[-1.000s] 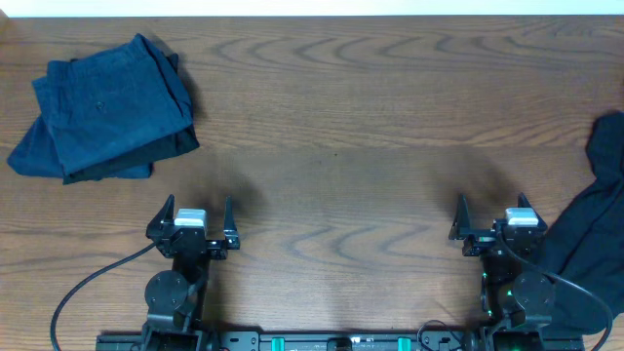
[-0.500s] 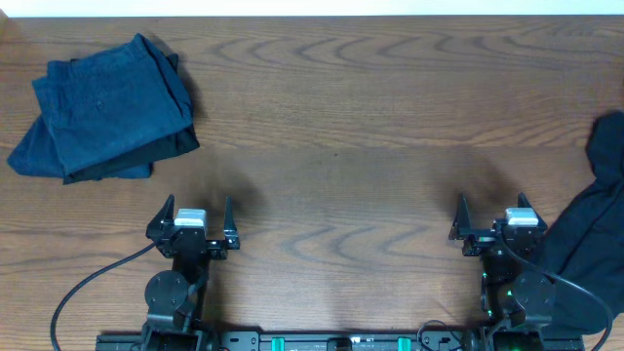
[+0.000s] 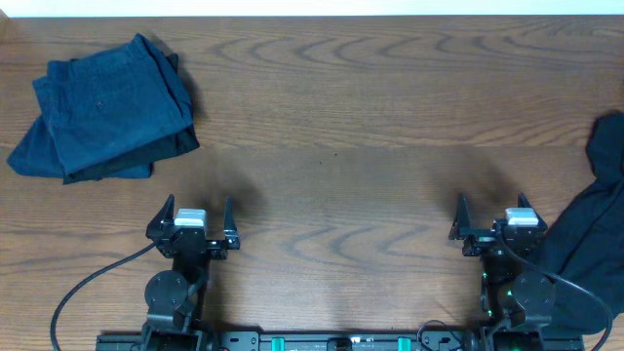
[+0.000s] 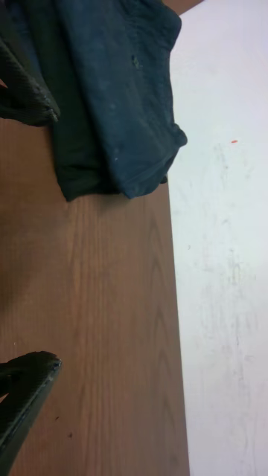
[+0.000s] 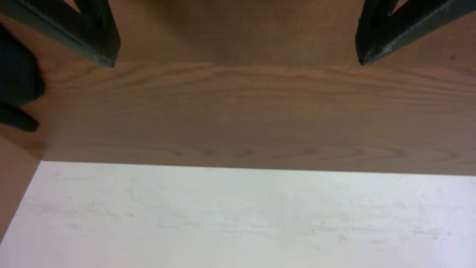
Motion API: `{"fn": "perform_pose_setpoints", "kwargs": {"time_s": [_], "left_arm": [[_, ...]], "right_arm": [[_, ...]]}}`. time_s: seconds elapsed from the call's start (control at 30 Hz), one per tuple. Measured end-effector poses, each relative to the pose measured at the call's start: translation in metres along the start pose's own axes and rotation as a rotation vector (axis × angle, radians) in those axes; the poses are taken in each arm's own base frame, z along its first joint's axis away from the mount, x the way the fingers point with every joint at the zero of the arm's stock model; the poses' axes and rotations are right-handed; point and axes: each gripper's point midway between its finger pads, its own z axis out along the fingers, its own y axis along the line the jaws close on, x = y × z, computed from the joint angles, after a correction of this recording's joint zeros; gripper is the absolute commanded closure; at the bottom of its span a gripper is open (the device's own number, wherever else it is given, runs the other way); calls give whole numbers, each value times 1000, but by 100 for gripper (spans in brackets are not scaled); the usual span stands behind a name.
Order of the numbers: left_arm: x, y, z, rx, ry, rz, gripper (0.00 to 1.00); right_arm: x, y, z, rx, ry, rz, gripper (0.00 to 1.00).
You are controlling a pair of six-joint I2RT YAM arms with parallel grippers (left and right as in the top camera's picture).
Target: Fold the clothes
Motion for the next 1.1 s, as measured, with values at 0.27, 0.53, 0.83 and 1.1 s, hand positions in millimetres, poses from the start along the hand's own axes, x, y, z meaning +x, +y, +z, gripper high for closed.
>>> {"fn": "perform_pose_setpoints", "kwargs": {"time_s": [0.27,0.53,0.83,1.1], "left_arm": [[0,0,0,0,0,0,2],[2,0,1,1,9,-90,2],[24,-2,4,-3,131,-159,2],[-3,-1,4,-13,288,-158,2]], "right_arm": [[0,1,0,-4,0,6,1],[1,1,0,-4,4,98,1],[27,-4,4,33,130,163,1],[30,-16,3,124,323,190,1]]}}
